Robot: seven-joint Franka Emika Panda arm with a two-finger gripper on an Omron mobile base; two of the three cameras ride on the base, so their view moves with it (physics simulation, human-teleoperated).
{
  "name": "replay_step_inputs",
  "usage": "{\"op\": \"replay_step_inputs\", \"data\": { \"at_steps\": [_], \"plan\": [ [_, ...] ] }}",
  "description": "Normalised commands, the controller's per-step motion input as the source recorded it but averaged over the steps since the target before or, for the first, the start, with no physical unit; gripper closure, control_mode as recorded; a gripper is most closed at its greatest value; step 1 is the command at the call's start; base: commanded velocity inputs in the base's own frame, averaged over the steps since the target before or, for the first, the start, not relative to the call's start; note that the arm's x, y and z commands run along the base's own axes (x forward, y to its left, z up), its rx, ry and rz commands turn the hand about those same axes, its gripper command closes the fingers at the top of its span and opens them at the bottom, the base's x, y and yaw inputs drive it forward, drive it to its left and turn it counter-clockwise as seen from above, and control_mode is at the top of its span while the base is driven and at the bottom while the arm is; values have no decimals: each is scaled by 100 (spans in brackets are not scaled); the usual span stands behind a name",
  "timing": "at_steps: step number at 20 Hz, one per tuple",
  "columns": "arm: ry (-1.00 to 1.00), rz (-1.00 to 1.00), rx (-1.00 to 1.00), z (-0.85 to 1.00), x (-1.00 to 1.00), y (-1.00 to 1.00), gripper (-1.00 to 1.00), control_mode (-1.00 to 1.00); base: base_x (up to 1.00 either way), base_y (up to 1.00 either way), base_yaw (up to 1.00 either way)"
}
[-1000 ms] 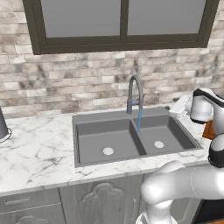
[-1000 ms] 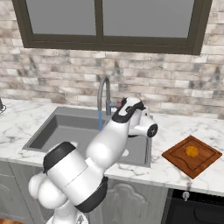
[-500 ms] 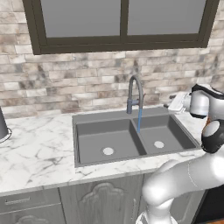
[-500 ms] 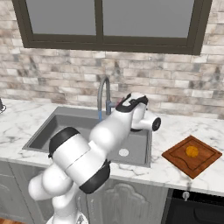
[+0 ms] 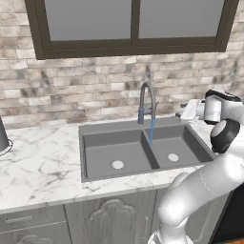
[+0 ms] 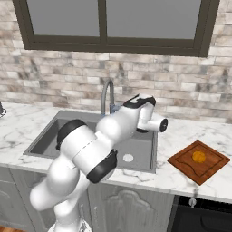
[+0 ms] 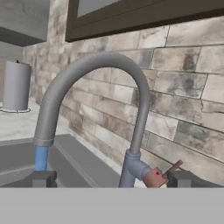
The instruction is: Pick the orange from the sink and place it on the cutting board to airdry. Then turn off the sink faucet.
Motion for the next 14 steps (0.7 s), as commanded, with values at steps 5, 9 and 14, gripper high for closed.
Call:
{"op": "replay_step_inputs", "data": {
  "at_steps": [5, 9, 14],
  "plan": [
    [0, 5, 0, -25, 18, 0, -100, -100, 0, 0, 0],
    [0, 5, 0, -6, 15, 0, -100, -100, 0, 0, 0],
    [0, 5, 0, 0, 18, 1, -100, -100, 0, 0, 0]
  ]
}}
